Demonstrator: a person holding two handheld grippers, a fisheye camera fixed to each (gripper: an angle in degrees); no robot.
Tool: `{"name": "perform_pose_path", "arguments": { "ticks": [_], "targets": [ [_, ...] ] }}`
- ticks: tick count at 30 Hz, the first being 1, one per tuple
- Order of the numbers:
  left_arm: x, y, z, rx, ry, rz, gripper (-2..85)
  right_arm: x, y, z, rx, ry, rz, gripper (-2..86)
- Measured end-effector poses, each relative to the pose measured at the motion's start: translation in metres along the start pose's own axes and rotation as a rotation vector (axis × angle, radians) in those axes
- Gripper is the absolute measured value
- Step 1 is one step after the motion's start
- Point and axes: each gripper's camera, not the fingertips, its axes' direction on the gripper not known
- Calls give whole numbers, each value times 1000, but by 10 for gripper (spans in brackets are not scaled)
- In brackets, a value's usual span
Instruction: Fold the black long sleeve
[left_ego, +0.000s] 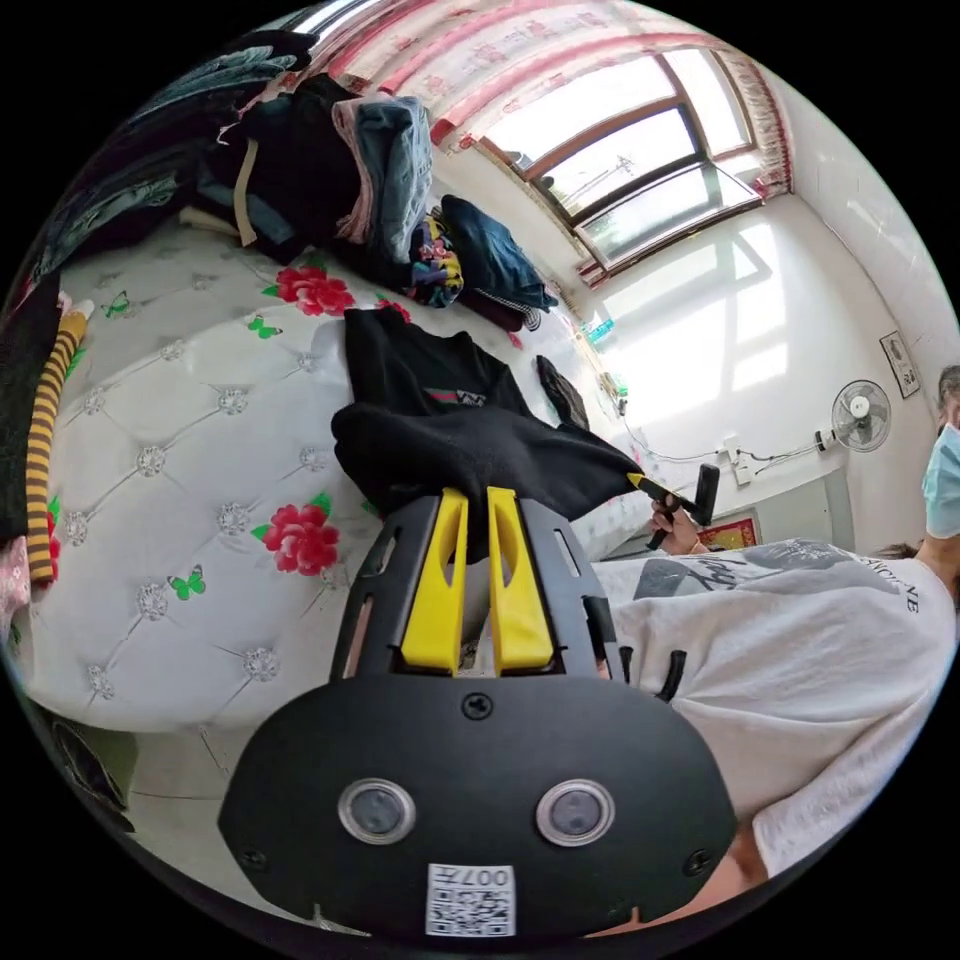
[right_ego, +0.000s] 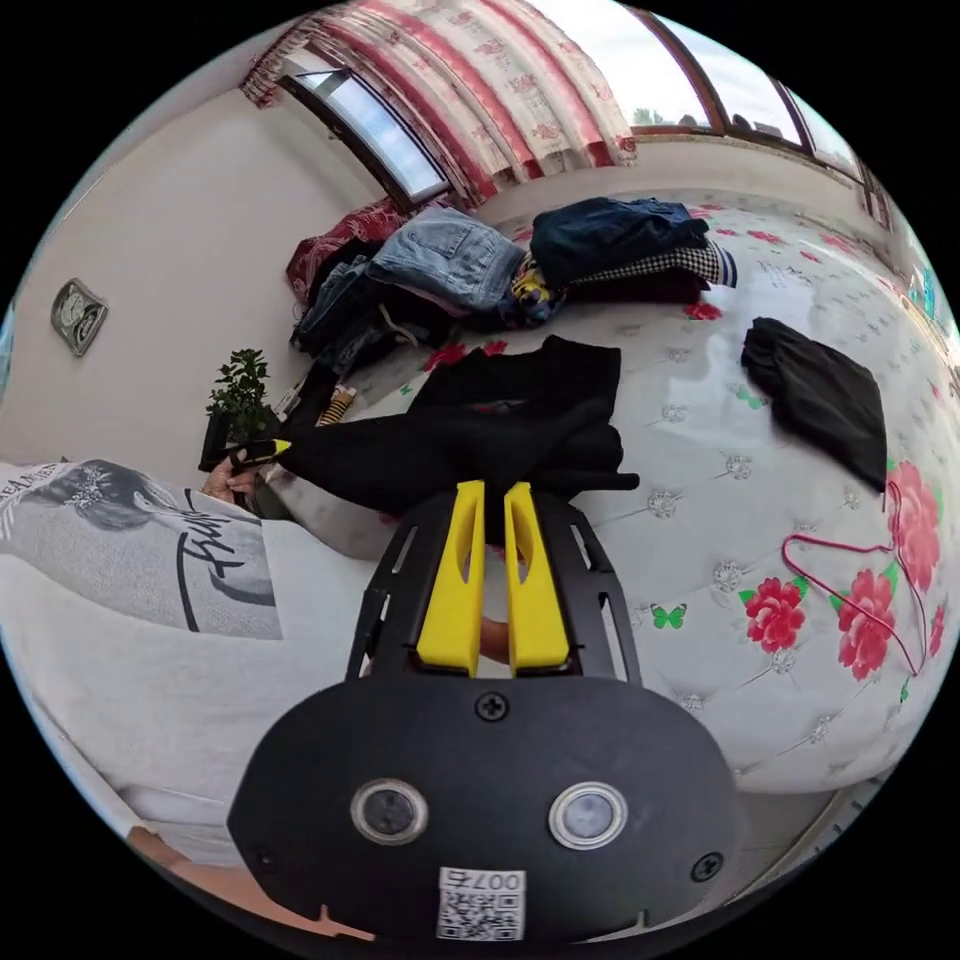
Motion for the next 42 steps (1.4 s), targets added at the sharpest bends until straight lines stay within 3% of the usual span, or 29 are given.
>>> {"name": "perform_pose_path", "arguments": {
  "ticks": [4, 9, 14, 19, 23, 26, 34, 38, 39, 42],
  "targets": [
    [-2, 25, -12, 21, 150, -79, 24, 19, 35, -32, 39, -120, 123, 5],
    [-10, 15, 10, -125, 125, -151, 22, 38, 58, -48, -17, -178, 231, 7],
    [-27, -44, 25, -129, 154, -157, 26, 67, 23, -57, -58, -237, 270, 15],
    [-51, -139, 49, -21, 35, -200, 45, 108, -71, -48, 10, -200, 260, 52],
    [-94, -176, 79, 32, -197, -437, 78, 162, -111, -9, 58, -64, 407, 87],
    [-103, -166, 85, 81, -154, -438, 84, 186, -84, 10, 83, -77, 473, 98],
    [-86, -101, 111, -44, -210, -279, 91, 234, 73, 10, 149, 2, 811, 112],
    [-96, -87, 159, -299, -367, -225, 84, 243, 112, 32, 104, -92, 894, 116],
    [-95, -85, 153, -221, -408, -179, 77, 247, 114, 37, 101, -83, 917, 114],
    [-108, -84, 141, -223, -274, -289, 76, 264, 109, 36, 141, -132, 926, 109]
  ]
}}
